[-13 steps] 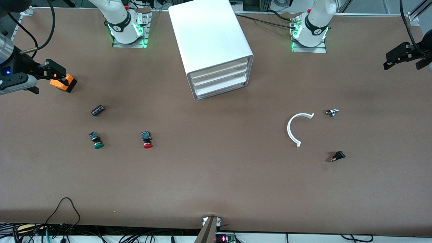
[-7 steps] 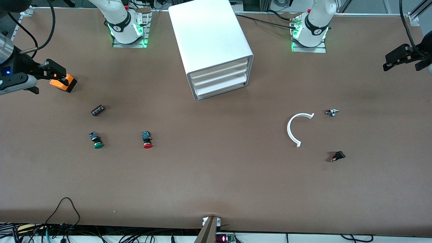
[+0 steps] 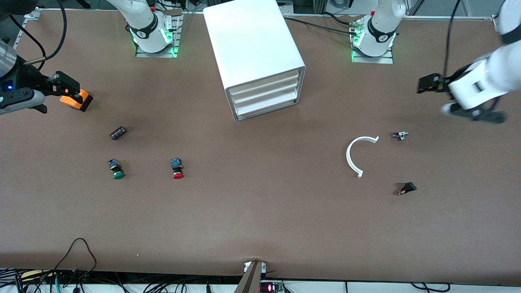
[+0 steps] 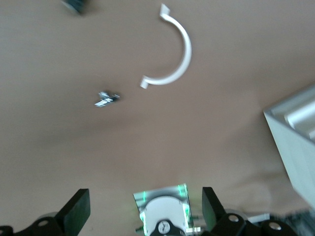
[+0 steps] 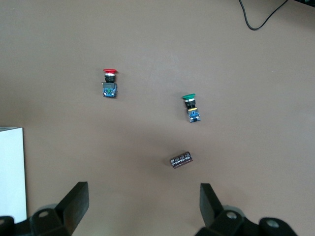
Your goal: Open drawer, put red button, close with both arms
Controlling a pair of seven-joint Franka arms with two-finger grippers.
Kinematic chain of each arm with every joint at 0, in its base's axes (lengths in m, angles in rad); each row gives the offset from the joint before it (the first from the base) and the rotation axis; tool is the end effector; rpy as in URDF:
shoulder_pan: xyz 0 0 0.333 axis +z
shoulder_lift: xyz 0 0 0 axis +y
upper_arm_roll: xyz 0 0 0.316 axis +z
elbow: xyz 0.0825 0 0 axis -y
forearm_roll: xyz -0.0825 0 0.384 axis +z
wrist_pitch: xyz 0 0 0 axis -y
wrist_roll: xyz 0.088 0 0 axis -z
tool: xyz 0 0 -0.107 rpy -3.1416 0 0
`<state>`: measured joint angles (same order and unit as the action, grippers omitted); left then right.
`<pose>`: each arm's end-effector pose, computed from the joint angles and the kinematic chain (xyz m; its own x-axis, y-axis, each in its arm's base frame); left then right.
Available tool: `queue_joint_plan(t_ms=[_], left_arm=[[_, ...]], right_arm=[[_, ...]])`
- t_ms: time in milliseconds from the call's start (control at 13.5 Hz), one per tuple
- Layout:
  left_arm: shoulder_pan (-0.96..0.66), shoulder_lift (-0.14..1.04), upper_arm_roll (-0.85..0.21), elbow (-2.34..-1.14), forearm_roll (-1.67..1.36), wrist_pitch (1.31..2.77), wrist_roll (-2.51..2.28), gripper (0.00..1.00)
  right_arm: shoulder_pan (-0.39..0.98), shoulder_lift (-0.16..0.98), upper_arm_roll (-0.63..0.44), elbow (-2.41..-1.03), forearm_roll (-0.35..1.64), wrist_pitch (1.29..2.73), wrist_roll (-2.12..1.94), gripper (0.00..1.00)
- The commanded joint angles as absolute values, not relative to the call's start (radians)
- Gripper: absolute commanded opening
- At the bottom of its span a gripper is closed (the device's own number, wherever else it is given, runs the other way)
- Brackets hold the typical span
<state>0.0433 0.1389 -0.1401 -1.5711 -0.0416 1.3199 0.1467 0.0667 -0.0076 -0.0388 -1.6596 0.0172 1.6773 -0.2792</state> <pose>0.5550 -0.0545 0.5314 0.8966 -0.2500 -0.3656 -0.2229 -0.9680 0.1152 0.5599 0.0172 0.5960 0.9533 0.3005 0.0291 0.3009 -0.9536 -0.0098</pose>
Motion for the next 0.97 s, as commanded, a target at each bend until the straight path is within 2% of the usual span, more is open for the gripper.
queue_joint_plan(t_ms=[0,371,520,891], left_arm=[[0.049,0.224,-0.169,-1.551,-0.147,1.272,0.216,1.00],[0.037,0.409,-0.209,-1.566,-0.446,1.247,0.222,1.00],[0.026,0.495,-0.225,-1.565,-0.553,1.253,0.268,1.00],[0.017,0.655,-0.307,-1.569,-0.681,1.382,0.509,0.97]], right_arm=[[0.064,0.002,-0.032,-1.635,0.018,1.664,-0.267,1.00],[0.090,0.006,-0.031,-1.626,0.021,1.678,-0.268,1.00],[0.121,0.046,-0.031,-1.625,0.018,1.724,-0.276,1.00],[0.173,0.075,-0.034,-1.598,0.005,1.730,-0.281,1.00]])
